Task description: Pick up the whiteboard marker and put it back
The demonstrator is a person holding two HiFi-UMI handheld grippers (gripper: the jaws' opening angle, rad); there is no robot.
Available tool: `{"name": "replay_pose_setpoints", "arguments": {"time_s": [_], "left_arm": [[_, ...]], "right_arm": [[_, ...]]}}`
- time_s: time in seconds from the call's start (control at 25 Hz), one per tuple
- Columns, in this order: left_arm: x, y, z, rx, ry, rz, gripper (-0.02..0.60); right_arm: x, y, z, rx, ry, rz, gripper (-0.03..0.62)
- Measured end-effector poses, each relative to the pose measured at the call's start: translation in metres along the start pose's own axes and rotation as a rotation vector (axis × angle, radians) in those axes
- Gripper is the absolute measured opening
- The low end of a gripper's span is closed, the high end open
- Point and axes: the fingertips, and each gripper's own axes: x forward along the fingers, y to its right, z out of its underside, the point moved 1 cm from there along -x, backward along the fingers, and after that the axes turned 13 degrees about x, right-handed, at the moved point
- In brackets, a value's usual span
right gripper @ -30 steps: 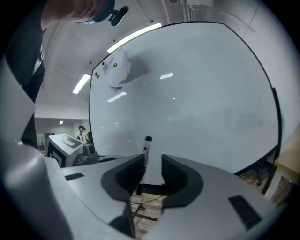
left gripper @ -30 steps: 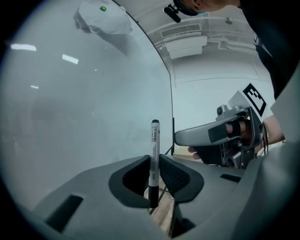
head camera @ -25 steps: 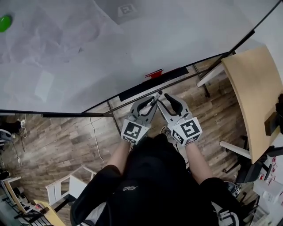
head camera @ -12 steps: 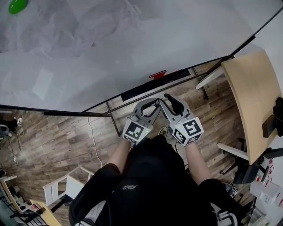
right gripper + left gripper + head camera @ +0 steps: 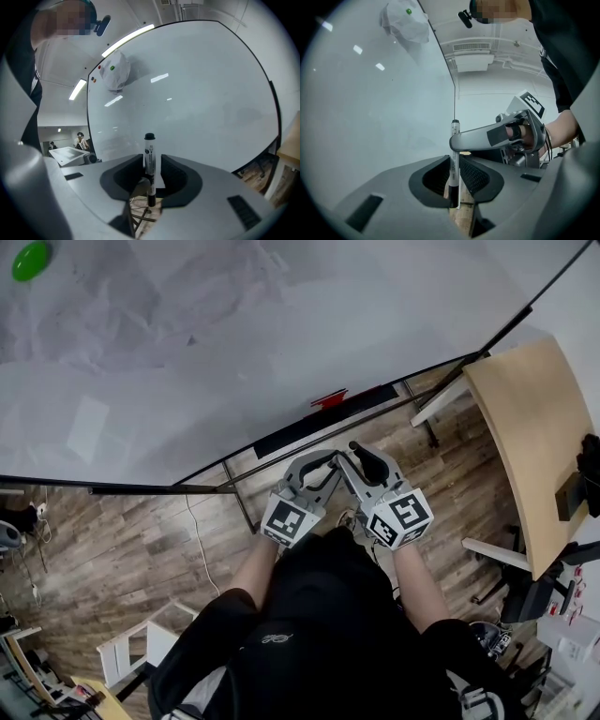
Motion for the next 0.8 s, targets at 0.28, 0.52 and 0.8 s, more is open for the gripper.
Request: {"name": "replay_pose_setpoints", "arguments": {"time_s": [0.28,0.52,0.8], "left_arm": [[-0.001,0.007,-0.002,-0.019,0.019,0.024,0.066],[-0.014,0.005,0.003,-0.037,-0.01,0.024,0.067],[-0.044,-0.002,0.034,-0.018,-0.158,-0.064,0.034]], "right_arm": [[-0.006,-0.005,0.001,-0.051,-0.001,0.003,0.054],[-0.012,-0.003,-0.001,-0.115,0.015,0.1,0.052],[-0.023,0.012,0.0,-0.46,-0.125,0.299,0.052]]}}
